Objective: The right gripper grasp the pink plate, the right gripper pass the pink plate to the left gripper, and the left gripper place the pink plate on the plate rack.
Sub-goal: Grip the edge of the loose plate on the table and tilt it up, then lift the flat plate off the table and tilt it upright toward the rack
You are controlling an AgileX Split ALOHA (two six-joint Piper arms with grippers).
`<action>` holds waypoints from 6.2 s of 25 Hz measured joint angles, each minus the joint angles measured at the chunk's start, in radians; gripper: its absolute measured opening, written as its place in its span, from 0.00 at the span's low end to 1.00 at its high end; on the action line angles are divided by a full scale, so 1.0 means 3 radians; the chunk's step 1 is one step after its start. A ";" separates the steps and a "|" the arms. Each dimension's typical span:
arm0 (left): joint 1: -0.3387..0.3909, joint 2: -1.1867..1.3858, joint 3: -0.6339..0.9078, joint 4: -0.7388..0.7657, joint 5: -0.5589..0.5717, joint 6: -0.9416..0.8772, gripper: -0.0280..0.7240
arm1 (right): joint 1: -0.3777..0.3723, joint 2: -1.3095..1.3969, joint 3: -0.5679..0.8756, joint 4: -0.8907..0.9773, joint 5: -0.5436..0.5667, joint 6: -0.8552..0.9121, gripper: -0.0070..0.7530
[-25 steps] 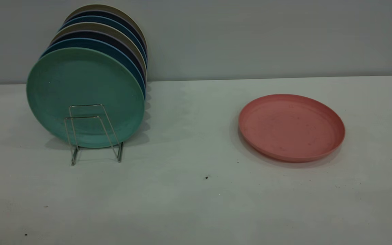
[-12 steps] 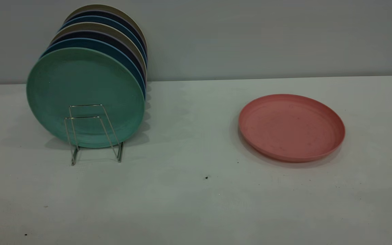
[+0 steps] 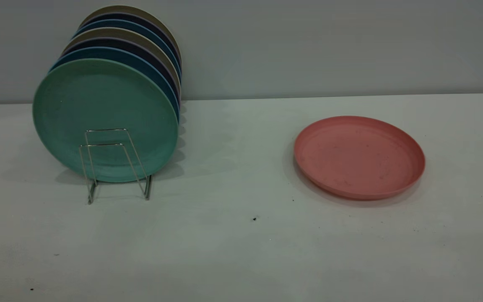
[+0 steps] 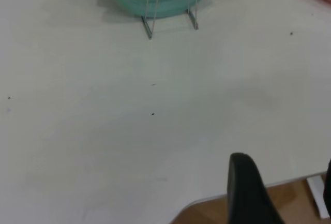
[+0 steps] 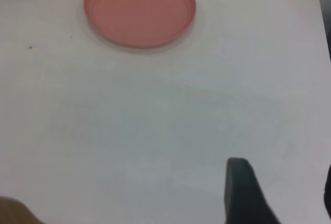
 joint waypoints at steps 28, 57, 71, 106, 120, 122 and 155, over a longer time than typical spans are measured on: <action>0.0000 0.2879 -0.0331 -0.1702 -0.1503 0.1298 0.61 | 0.0000 0.4615 -0.1171 0.2147 -0.1638 -0.1931 0.52; 0.0000 0.2958 -0.0331 -0.2081 -0.1493 0.1781 0.65 | -0.0688 0.8109 -0.3739 0.2496 -0.1341 -0.2160 0.52; 0.0000 0.2958 -0.0331 -0.2081 -0.1572 0.1781 0.65 | -0.0685 0.8427 -0.3830 0.2945 -0.1381 -0.2136 0.50; 0.0000 0.5026 -0.0334 -0.4419 -0.1887 0.4123 0.65 | -0.0336 0.8466 -0.3836 0.3644 -0.0134 -0.2991 0.03; 0.0000 0.5523 -0.0401 -0.5074 -0.1540 0.4679 0.65 | 0.0175 0.7916 -0.3836 0.3640 -0.0039 -0.3037 0.03; 0.0000 0.5527 -0.0437 -0.5074 -0.1529 0.4685 0.65 | 0.0206 0.7887 -0.3836 0.3640 -0.0045 -0.3037 0.03; -0.0003 0.5830 -0.0503 -0.5104 -0.1570 0.4391 0.65 | 0.0663 0.7834 -0.3833 0.3889 -0.0004 -0.3084 0.04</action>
